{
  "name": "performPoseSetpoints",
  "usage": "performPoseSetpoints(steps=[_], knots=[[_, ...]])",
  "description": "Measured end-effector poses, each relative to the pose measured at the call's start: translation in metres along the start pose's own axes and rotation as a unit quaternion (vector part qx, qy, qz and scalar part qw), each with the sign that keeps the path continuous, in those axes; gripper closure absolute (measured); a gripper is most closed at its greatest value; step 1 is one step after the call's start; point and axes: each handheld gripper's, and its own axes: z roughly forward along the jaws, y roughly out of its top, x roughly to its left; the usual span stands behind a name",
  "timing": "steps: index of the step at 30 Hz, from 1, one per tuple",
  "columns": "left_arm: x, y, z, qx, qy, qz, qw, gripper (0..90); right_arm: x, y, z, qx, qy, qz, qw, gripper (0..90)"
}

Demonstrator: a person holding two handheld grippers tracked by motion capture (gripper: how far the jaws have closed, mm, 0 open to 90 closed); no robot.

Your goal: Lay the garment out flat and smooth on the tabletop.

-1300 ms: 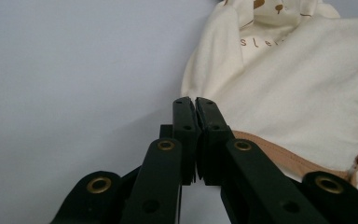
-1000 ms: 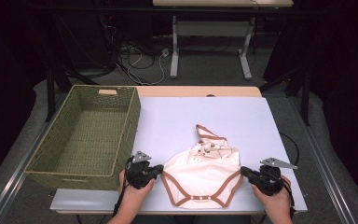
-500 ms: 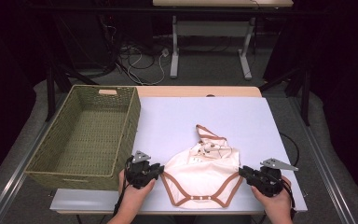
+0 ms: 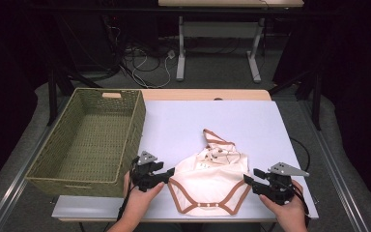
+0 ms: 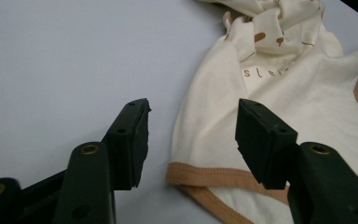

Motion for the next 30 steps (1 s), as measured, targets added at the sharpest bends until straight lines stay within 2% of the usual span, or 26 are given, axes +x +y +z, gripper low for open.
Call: performPoseSetpoints(steps=[1, 2, 4, 5, 9, 15, 18, 21, 24, 27, 30], knots=[[0.001, 0.002, 0.0, 0.003, 0.002, 0.007, 1.0, 43.3, 0.001, 0.001, 0.0, -0.001, -0.001, -0.003, 1.0, 47.4], [0.0, 0.003, 0.001, 0.0, 0.0, 0.003, 1.0, 42.4, 0.001, 0.003, 0.0, -0.002, 0.002, -0.005, 1.0, 47.0], [0.0, 0.007, 0.001, 0.001, 0.001, 0.015, 0.9999, 40.7, 0.002, 0.006, 0.001, -0.001, 0.004, -0.012, 0.9999, 45.2], [0.0, 0.009, 0.001, 0.0, 0.001, 0.014, 0.9999, 40.4, 0.002, 0.008, 0.002, -0.006, 0.002, -0.022, 0.9997, 44.2], [-0.003, 0.018, 0.004, -0.008, -0.004, 0.022, 0.9997, 37.7, 0.002, 0.019, 0.007, -0.008, 0.006, -0.031, 0.9995, 41.8], [-0.006, 0.032, 0.01, -0.013, -0.025, 0.019, 0.9994, 36.1, 0.0, 0.037, 0.015, -0.011, 0.003, -0.051, 0.9987, 36.9], [-0.007, 0.037, 0.014, -0.017, -0.027, 0.018, 0.9993, 35.7, -0.003, 0.048, 0.02, -0.018, 0.002, -0.063, 0.9978, 36.0], [-0.006, 0.043, 0.017, -0.023, -0.031, 0.018, 0.9991, 34.5, -0.005, 0.057, 0.024, -0.024, 0.003, -0.066, 0.9975, 36.0], [-0.006, 0.048, 0.021, -0.026, -0.034, 0.016, 0.9989, 33.8, -0.007, 0.065, 0.028, -0.009, 0.004, -0.052, 0.9986, 34.7], [-0.008, 0.054, 0.025, -0.024, -0.04, 0.009, 0.9989, 33.7, -0.009, 0.071, 0.034, -0.003, 0.004, -0.047, 0.9989, 34.4], [-0.011, 0.059, 0.03, -0.021, -0.04, 0.013, 0.9989, 33.4, -0.011, 0.076, 0.039, 0.0, -0.001, -0.048, 0.9988, 33.4]])
